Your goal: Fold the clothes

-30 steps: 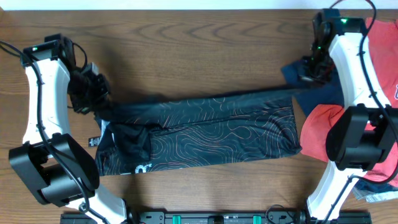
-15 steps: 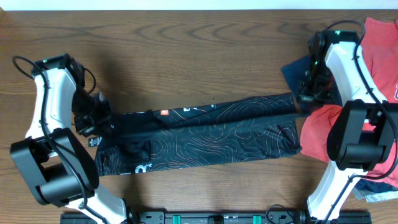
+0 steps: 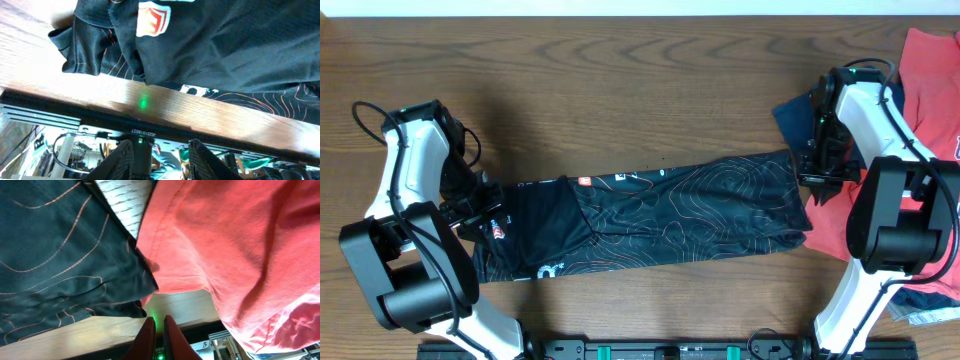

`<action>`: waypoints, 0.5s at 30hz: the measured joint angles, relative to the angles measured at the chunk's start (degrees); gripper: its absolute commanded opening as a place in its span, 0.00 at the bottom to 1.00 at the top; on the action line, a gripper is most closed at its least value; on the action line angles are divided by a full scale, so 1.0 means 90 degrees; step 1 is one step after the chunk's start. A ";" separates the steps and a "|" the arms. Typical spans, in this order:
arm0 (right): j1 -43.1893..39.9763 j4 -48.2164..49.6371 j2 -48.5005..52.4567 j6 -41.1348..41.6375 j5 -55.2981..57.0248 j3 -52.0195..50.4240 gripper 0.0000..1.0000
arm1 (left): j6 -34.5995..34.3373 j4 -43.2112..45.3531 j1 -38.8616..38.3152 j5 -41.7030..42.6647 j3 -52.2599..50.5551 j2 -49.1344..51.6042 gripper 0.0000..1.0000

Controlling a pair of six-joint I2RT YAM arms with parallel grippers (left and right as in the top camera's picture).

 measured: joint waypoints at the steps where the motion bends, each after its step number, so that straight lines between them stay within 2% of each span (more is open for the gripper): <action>1: -0.0036 0.0007 0.0000 -0.0007 0.0015 0.0000 0.12 | 0.0000 0.0007 0.0000 -0.0005 0.0002 0.0000 0.38; 7: -0.0386 0.0158 0.0000 -0.0231 -0.0131 0.0000 0.15 | -0.0019 0.0347 0.0000 0.0068 0.0017 0.0000 0.39; 11: -0.0503 0.0347 0.0000 -0.0704 -0.0707 -0.0005 0.15 | 0.0010 0.0991 -0.0024 0.0585 0.0024 -0.0002 0.42; 13: -0.0500 0.0454 0.0000 -0.0940 -0.1117 -0.0005 0.16 | 0.0092 0.1491 -0.0129 0.0874 0.0024 -0.0002 0.51; 14: -0.0495 0.0498 0.0000 -0.1035 -0.1319 -0.0005 0.16 | 0.0117 0.1739 -0.0231 0.0988 0.0027 -0.0002 0.63; 15: -0.0488 0.0529 0.0000 -0.1107 -0.1496 -0.0005 0.16 | 0.0155 0.1940 -0.0328 0.1083 0.0027 -0.0002 0.68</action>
